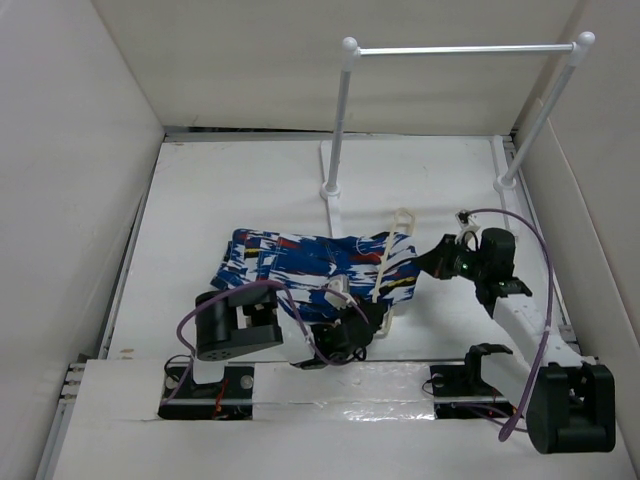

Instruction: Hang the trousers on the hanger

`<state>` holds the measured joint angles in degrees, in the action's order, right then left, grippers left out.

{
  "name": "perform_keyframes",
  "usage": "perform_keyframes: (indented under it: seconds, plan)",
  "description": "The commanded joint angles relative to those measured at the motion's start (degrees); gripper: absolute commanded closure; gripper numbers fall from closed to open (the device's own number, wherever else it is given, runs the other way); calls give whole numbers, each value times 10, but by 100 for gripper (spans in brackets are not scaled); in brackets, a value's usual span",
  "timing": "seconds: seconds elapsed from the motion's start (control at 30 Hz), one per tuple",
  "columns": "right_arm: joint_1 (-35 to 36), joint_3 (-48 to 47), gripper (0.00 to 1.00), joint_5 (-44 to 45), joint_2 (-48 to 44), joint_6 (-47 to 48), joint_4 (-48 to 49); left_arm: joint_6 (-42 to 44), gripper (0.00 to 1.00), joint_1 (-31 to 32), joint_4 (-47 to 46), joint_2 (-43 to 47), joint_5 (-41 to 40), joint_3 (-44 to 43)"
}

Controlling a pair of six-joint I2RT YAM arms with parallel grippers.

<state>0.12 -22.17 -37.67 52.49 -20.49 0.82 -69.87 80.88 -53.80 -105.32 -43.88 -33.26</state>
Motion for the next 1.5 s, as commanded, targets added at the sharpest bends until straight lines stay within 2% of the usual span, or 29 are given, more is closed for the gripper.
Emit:
perform_keyframes:
  seconds: [0.0, 0.03, 0.13, 0.2, 0.3, 0.33, 0.43, 0.5, 0.53, 0.67, 0.8, 0.93, 1.0, 1.07, 1.23, 1.37, 1.47]
  plan:
    - [-10, -69, 100, -8, 22, -39, 143, 17, 100, -7, 108, -44, -54, -16]
    - [-5, -68, 100, -7, 20, -41, 148, 9, 100, -7, 167, -53, -64, -35]
    - [-23, -82, 100, 49, -20, -25, 97, -26, 100, -7, 216, -47, -86, -51]
    - [-64, -96, 100, 46, -47, -11, 75, -44, 100, -19, 209, -36, -79, -16]
    - [-81, -96, 100, 14, -38, -5, 68, -38, 100, -20, 166, -13, -69, 32]
    - [-73, -92, 100, -5, -32, 1, 60, -34, 100, -20, 157, -9, -62, 35]
    - [-64, -44, 100, 16, -21, 8, 80, -15, 100, -20, 156, -5, -57, 29]
    - [-86, -31, 100, 18, -36, 3, 88, -18, 100, -14, 180, -18, -58, 11]
    - [-98, -41, 100, 17, -48, 2, 76, -43, 100, -14, 217, -24, -64, 5]
    - [-145, -108, 100, 35, -102, 5, 4, -60, 100, -20, 217, -16, -66, 34]
    - [-210, -125, 100, 0, -110, -36, 32, -77, 100, -20, 254, -5, -72, 44]
    - [-238, -140, 100, -57, -109, -39, 24, -100, 100, -20, 287, 0, -81, 52]
    - [-238, -140, 100, -58, -117, -40, 15, -105, 100, -20, 308, -7, -85, 39]
    - [-238, -133, 100, -41, -125, -43, 21, -153, 100, -20, 381, -23, -94, 19]
    - [-245, -105, 100, -14, -114, -19, 6, -232, 100, -25, 471, -19, -114, 28]
    - [-290, -75, 100, -21, -107, -17, 16, -256, 100, -49, 486, 25, -117, 57]
    - [-326, -69, 100, -28, -100, -17, 18, -238, 100, -54, 474, 66, -121, 70]
